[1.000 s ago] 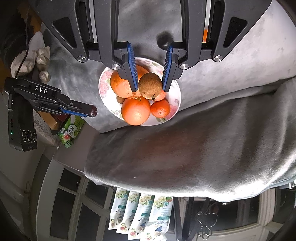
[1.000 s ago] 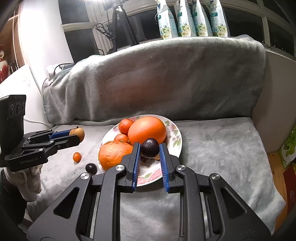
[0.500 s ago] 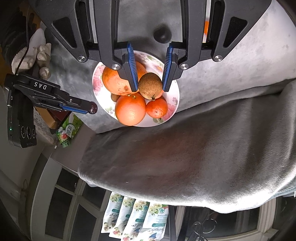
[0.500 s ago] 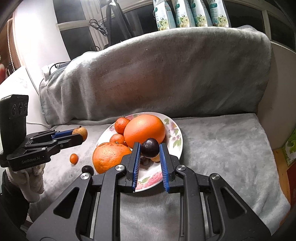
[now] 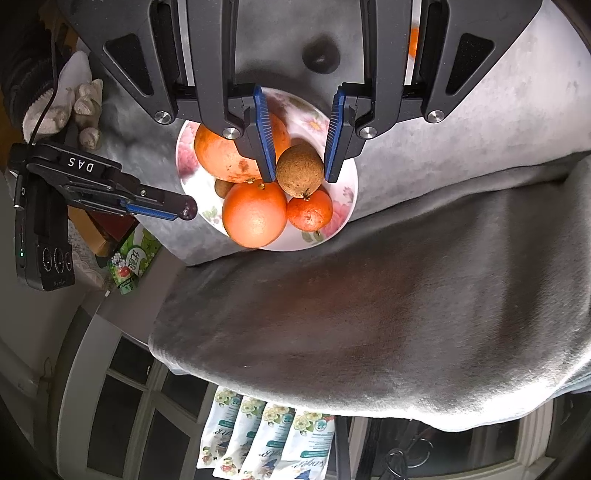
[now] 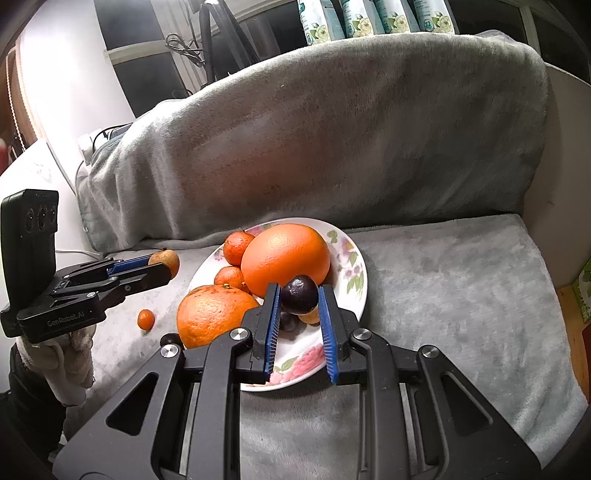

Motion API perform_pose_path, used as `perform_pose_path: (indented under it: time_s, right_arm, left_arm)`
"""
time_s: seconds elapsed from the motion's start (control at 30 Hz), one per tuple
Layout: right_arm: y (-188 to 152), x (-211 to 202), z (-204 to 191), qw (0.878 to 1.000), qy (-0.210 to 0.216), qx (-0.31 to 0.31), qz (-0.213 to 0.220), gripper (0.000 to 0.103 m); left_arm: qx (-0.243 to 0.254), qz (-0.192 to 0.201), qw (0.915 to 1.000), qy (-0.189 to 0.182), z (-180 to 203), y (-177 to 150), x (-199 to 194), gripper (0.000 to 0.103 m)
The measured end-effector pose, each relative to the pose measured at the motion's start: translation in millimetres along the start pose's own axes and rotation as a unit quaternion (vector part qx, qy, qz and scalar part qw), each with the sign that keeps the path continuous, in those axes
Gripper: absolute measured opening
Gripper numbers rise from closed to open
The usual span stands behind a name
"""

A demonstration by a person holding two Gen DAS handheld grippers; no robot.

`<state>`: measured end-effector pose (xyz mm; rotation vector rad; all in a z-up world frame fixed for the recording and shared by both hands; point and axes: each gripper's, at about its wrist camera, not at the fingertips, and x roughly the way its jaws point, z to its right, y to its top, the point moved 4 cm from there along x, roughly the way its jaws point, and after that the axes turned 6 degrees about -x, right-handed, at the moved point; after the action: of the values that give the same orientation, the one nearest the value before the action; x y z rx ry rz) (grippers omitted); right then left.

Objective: Organize fruits
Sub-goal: 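Carry the dark fruit and longan over the plate with both grippers, then open both grippers to drop the dark fruit and longan onto the plate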

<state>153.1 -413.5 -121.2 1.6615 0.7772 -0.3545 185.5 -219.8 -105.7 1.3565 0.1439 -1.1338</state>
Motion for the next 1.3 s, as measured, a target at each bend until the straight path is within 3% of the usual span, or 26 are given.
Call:
perform_pose_path:
  time_s: [0.67,0.73,0.8,0.93,1.03,1.1,1.17,1.3]
  right_arm:
    - [-0.1,0.1,-4.9,1.0,-0.001,-0.007,0.0,0.023]
    - [0.6,-0.3,-5.0,1.0,0.001,-0.006,0.002,0.027]
    - [1.3,-1.3,-5.6,1.0,0.001,-0.007,0.005,0.038]
    - [2.5,-3.9,-7.2,1.0,0.0,-0.01,0.009,0.04]
    - [3.0,-5.2,-7.7,1.0,-0.002,-0.011,0.009,0.043]
    - [3.0,-6.1,-7.6,1.0,-0.005,-0.011,0.011,0.056]
    - [3.0,-7.6,-8.0,1.0,-0.008,-0.012,0.013,0.061]
    - [3.1,-9.2,-8.3,1.0,-0.013,-0.013,0.014,0.063]
  left_arm:
    - [0.003,0.009,0.9999,-0.007,5.4,5.5,-4.6,0.025]
    - [0.005,0.008,0.9999,-0.009,7.0,5.4,-5.1,0.026]
    - [0.006,0.011,0.9999,-0.01,8.4,6.0,-6.2,0.032]
    - [0.008,0.014,0.9998,-0.01,10.3,7.5,-8.2,0.032]
    - [0.009,0.016,0.9998,-0.01,11.4,8.4,-9.7,0.043]
    - [0.01,0.018,0.9998,-0.01,12.2,8.2,-11.0,0.046]
    - [0.012,0.018,0.9997,-0.009,13.4,8.3,-11.6,0.05]
    - [0.014,0.021,0.9997,-0.005,14.9,9.0,-13.5,0.063]
